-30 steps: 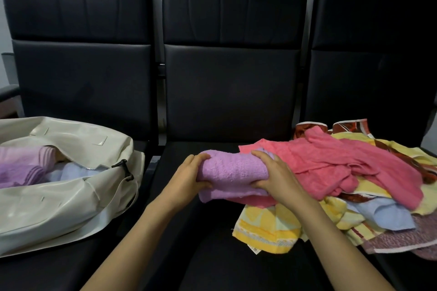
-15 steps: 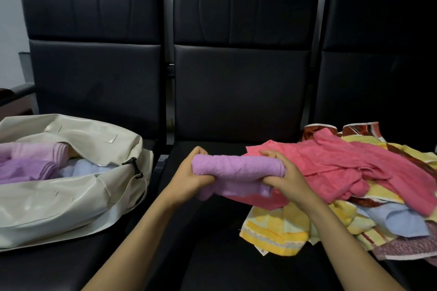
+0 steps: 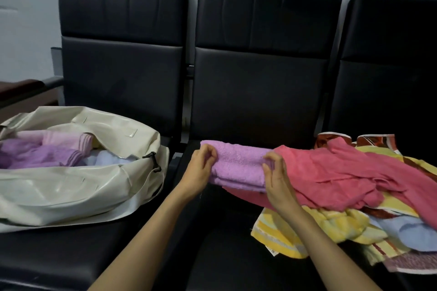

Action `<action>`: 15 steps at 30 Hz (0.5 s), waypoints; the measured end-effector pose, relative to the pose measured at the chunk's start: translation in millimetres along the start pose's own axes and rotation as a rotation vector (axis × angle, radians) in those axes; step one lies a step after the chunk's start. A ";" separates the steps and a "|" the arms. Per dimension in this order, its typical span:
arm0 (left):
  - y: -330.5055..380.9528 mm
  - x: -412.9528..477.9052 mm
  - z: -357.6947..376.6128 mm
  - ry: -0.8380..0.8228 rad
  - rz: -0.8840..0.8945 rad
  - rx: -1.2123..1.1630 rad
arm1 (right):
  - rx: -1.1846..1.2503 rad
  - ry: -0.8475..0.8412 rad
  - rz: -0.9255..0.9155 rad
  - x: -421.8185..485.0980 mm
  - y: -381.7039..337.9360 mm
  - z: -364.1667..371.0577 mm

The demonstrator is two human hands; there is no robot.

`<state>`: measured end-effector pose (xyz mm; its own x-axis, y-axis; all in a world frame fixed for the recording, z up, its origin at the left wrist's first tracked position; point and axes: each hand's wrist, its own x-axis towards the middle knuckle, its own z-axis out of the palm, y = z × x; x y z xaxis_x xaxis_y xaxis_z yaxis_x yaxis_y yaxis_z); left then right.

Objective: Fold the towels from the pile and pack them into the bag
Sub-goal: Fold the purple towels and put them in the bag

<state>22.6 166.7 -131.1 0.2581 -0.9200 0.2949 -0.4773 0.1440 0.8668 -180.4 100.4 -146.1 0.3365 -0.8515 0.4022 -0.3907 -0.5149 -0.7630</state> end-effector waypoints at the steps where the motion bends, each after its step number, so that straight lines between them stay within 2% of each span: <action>1: -1.3 -0.4 -6.4 -0.029 -0.018 -0.030 | -0.012 -0.025 0.007 1.0 -1.1 3.1; 4: -2.7 -1.1 -31.8 -0.139 -0.089 -0.058 | -0.022 -0.082 0.009 10.5 -11.2 11.7; 6: -3.5 -0.1 -55.8 -0.138 -0.090 -0.022 | -0.003 -0.183 0.011 23.2 -25.7 20.8; 10: -4.0 6.9 -126.0 0.019 -0.038 0.006 | 0.005 -0.404 -0.057 59.2 -76.4 61.1; 15: -22.2 9.7 -236.9 0.214 -0.032 0.174 | 0.086 -0.458 -0.154 97.8 -159.3 145.2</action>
<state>234.8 241.0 -52.2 0.4383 -0.8224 0.3627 -0.5983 0.0342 0.8005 39.2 113.6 -58.7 0.7345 -0.6249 0.2646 -0.2409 -0.6047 -0.7592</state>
